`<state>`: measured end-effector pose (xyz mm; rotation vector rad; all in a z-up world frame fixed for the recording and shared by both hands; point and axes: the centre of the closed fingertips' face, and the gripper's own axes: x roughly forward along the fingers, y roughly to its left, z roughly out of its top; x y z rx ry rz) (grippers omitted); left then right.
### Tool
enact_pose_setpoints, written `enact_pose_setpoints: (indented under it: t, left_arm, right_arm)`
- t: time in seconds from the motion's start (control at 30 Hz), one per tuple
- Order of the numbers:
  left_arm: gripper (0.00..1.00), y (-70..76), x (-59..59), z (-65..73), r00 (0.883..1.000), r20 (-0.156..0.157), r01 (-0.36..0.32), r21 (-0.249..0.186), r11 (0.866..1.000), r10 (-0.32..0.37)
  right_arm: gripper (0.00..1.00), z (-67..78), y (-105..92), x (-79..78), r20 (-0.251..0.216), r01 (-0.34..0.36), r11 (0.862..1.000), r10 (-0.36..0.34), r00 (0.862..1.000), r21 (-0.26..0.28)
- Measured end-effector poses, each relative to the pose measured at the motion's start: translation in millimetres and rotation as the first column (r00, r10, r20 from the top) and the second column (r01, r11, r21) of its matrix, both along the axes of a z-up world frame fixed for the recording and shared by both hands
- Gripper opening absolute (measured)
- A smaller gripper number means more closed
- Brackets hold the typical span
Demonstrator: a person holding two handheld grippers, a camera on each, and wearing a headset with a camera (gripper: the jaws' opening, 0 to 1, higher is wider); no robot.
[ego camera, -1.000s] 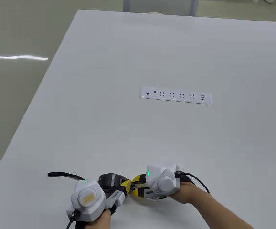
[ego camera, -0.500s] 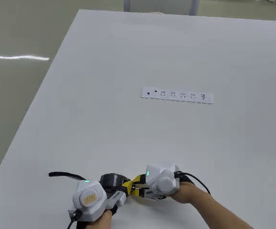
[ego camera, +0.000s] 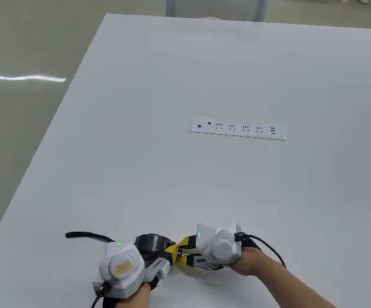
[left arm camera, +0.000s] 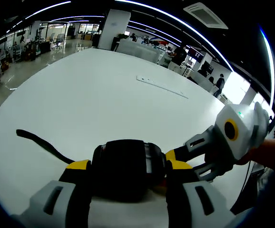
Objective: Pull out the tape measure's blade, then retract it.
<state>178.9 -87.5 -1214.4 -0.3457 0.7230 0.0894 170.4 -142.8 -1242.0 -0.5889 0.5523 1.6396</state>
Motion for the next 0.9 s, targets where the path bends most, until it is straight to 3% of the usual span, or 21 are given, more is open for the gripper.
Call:
enact_pose_setpoints:
  t: [0.27, 0.9]
  left_arm:
    - [0.62, -2.8, -1.9, -0.8, 0.998, -0.019, 0.058, 0.046, 0.997, -0.057]
    - [0.68, -5.2, -3.5, 5.9, 0.99, -0.009, 0.14, 0.059, 0.988, -0.14]
  right_arm:
    - [0.18, -0.9, 0.4, 3.2, 0.029, 0.004, 1.0, -0.004, 1.0, -0.007]
    - [0.28, 9.0, -12.1, 6.7, 0.038, 0.05, 0.999, -0.049, 0.998, -0.021]
